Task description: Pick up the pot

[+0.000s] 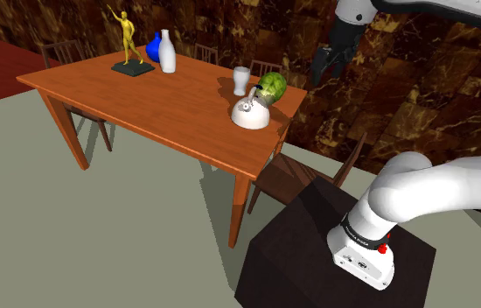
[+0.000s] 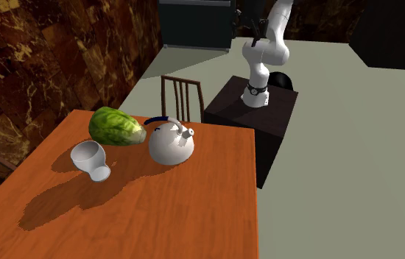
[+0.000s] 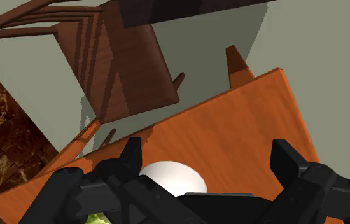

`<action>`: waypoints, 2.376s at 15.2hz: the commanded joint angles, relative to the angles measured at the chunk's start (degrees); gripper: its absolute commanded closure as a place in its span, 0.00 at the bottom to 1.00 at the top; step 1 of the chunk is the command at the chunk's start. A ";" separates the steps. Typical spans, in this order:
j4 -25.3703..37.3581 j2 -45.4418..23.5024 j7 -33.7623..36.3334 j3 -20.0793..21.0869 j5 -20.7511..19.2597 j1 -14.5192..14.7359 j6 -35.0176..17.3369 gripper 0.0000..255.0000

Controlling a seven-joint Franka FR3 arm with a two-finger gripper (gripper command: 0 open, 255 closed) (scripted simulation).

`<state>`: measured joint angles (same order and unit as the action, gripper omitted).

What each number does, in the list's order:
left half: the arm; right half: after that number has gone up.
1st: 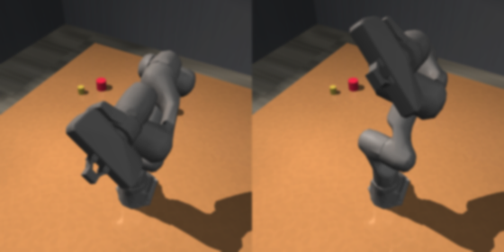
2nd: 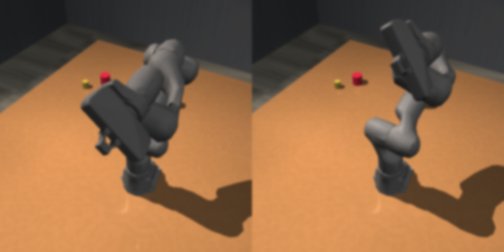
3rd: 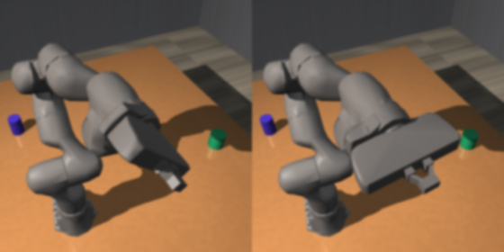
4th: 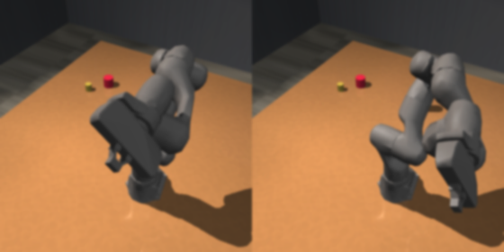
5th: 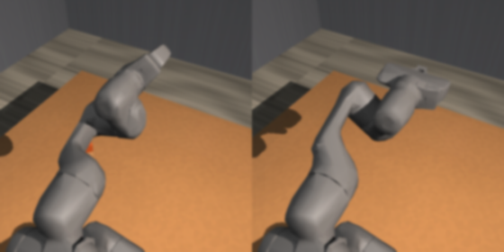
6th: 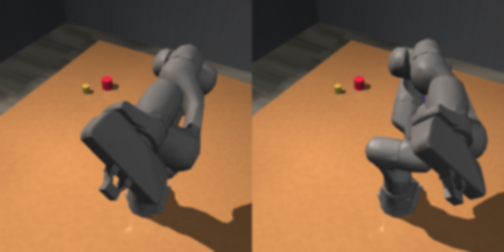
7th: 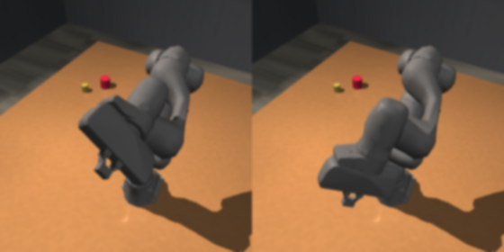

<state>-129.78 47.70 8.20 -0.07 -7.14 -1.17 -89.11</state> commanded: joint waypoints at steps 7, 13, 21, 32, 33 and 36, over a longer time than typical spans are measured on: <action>2.79 -11.74 10.78 2.29 1.68 -3.08 -8.34 0.00; 8.56 -24.36 20.93 3.71 2.22 -5.97 -14.69 0.00; 20.09 -41.43 33.31 3.78 1.94 -8.99 -19.66 0.00; 42.18 -64.66 47.05 0.59 3.06 -11.86 -20.45 0.00; 44.58 -66.82 48.11 0.20 3.36 -12.15 -20.18 0.00; 44.51 -68.08 48.75 -0.01 3.50 -12.32 -21.51 0.00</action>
<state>-85.17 -19.89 56.76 0.02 -3.71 -13.38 -109.99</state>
